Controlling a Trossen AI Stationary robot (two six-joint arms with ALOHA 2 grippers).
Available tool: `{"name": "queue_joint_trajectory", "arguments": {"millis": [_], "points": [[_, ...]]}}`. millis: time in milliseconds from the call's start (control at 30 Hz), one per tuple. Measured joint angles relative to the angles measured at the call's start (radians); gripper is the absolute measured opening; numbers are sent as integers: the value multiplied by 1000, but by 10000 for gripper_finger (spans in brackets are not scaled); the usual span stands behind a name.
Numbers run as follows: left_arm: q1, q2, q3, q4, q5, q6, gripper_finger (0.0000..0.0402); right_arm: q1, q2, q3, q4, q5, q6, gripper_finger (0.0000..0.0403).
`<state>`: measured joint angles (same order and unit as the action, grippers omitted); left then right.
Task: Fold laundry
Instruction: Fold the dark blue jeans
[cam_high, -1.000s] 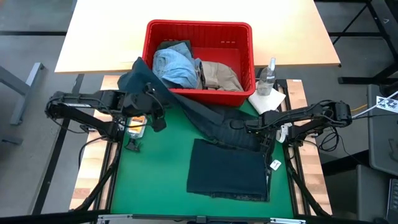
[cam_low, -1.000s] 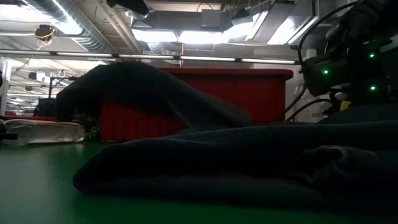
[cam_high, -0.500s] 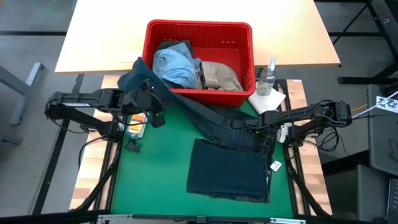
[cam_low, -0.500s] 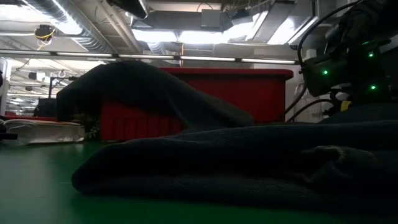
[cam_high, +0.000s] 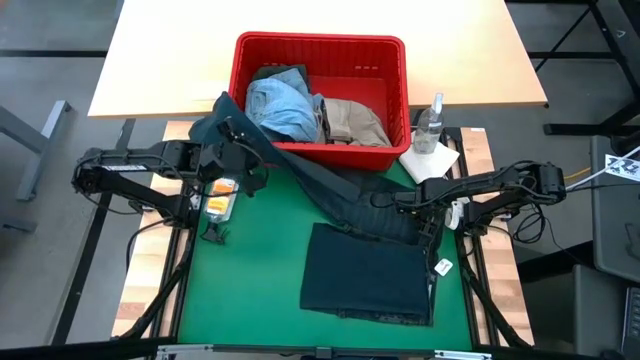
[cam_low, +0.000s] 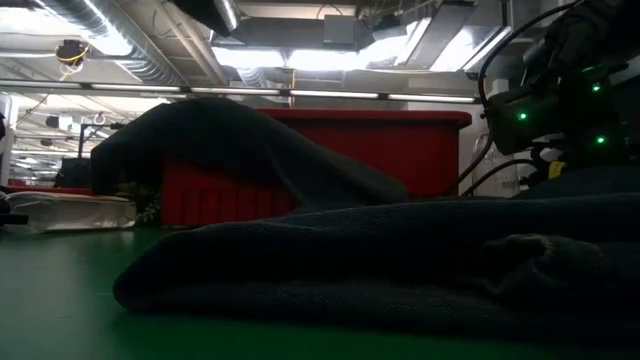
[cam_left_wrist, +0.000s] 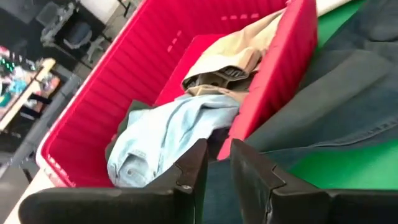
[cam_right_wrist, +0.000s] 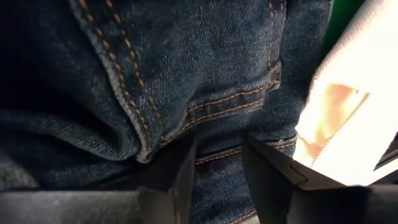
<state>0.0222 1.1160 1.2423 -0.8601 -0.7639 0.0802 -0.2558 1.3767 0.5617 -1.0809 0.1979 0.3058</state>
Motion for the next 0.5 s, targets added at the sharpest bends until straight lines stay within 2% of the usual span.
{"name": "queue_joint_trajectory", "arguments": {"millis": [100, 333, 433, 500], "points": [[54, 0, 0, 0, 22, 0, 82, 0, 0, 0, 0, -1, 0, 136], [226, 0, 0, 0, 13, 72, 149, 0, 0, 1, 1, -8, 0, 136], [335, 0, 0, 0, -6, 90, 156, 0, 0, 1, 1, -8, 0, 136], [415, 0, 0, 0, 25, 116, 156, 0, 0, 1, 1, -8, -1, 136]]}}
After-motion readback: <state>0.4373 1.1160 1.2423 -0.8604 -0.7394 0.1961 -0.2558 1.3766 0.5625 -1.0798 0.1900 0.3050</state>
